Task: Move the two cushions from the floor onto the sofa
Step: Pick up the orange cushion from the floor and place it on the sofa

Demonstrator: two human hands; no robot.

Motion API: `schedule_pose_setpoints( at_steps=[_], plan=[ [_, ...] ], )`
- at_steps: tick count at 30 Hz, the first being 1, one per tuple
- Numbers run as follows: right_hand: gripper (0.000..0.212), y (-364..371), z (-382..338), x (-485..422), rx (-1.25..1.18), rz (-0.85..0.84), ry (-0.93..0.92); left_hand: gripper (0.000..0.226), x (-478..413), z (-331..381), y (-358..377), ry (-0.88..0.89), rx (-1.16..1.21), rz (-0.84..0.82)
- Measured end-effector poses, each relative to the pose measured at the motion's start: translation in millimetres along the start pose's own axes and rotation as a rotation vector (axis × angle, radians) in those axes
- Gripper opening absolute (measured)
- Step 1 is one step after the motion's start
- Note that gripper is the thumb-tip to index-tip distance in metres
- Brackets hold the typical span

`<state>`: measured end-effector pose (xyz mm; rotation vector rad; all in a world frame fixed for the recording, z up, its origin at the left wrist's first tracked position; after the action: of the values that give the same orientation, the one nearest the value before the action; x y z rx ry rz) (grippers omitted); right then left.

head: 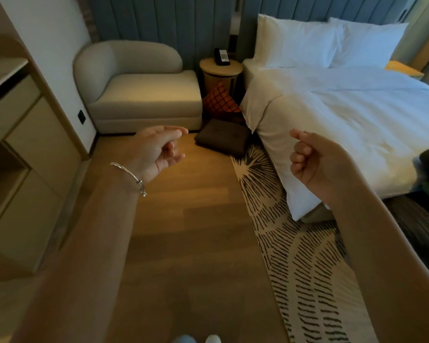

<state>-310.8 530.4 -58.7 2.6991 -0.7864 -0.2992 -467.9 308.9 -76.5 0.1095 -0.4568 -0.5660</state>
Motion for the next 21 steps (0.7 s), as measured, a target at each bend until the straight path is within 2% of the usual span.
schedule_pose_setpoints(
  at_steps=[9, 21],
  plan=[
    [0.024, 10.2, 56.1, -136.8, 0.038, -0.049, 0.084, 0.02, -128.0, 33.3, -53.0, -0.085, 0.17, 0.076],
    [0.028, 39.8, 94.4, -307.9, -0.027, -0.015, 0.097, 0.023, -299.2, 109.5, -74.9, -0.119, 0.278, 0.025]
  ],
)
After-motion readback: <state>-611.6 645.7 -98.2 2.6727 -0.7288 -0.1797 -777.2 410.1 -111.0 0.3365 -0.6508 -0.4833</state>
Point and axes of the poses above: each hand's wrist, its own x-axis away from the middle knuckle, its own y-axis out of the palm, z = x × y, the point moved 3 cm from there along -x, towards the middle knuckle, and after that the axes turned 14 degrees about -y, right-handed, at the moved point
